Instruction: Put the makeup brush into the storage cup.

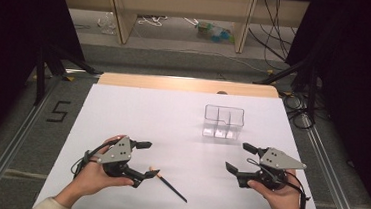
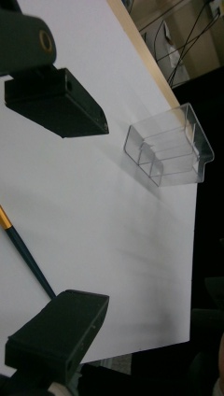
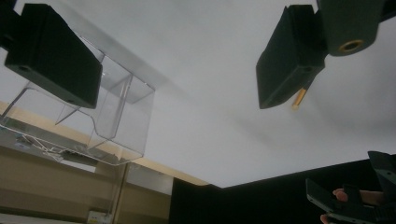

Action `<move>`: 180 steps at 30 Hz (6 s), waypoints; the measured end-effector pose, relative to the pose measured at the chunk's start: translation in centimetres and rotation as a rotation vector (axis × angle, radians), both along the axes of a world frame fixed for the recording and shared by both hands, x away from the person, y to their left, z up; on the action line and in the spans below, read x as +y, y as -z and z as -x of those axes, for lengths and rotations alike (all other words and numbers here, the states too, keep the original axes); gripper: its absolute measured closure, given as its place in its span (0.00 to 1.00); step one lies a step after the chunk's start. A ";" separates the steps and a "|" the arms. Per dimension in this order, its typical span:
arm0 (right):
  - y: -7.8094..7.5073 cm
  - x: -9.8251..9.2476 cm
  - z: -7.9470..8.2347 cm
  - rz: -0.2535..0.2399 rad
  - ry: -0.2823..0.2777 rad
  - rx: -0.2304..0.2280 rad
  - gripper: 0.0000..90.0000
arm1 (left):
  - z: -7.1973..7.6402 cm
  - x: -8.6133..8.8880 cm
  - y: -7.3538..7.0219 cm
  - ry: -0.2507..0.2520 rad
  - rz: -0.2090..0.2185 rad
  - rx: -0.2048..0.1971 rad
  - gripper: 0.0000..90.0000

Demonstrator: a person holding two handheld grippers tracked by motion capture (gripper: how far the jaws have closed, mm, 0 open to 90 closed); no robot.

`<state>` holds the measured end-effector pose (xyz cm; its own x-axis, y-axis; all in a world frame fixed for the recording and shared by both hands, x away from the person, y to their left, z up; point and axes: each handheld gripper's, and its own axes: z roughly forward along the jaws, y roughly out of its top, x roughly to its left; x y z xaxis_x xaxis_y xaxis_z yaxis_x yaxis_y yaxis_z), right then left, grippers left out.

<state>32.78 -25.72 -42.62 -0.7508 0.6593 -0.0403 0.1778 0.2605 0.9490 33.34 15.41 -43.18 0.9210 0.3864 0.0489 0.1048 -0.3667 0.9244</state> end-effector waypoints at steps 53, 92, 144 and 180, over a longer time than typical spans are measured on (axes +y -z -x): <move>0.4 0.1 -0.2 -0.003 -0.031 0.039 0.18 | -3.8 -9.2 3.1 0.508 -0.856 0.162 0.70; 0.8 1.2 -0.1 0.053 -0.131 0.058 0.19 | -2.6 -10.4 0.2 0.552 -0.935 0.072 0.93; 2.1 7.1 0.8 0.094 -0.315 0.090 0.20 | -2.1 -12.3 -3.6 0.511 -0.850 0.005 0.93; 3.1 8.8 0.9 0.127 -0.383 0.085 0.74 | -1.9 -12.8 -4.2 0.503 -0.825 -0.018 0.93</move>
<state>31.84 -16.88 -45.76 -0.9450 0.3257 -0.0307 0.1215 0.4366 0.8914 35.21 2.64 -39.01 0.9659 -0.2151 0.1444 -0.2535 -0.8994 0.3561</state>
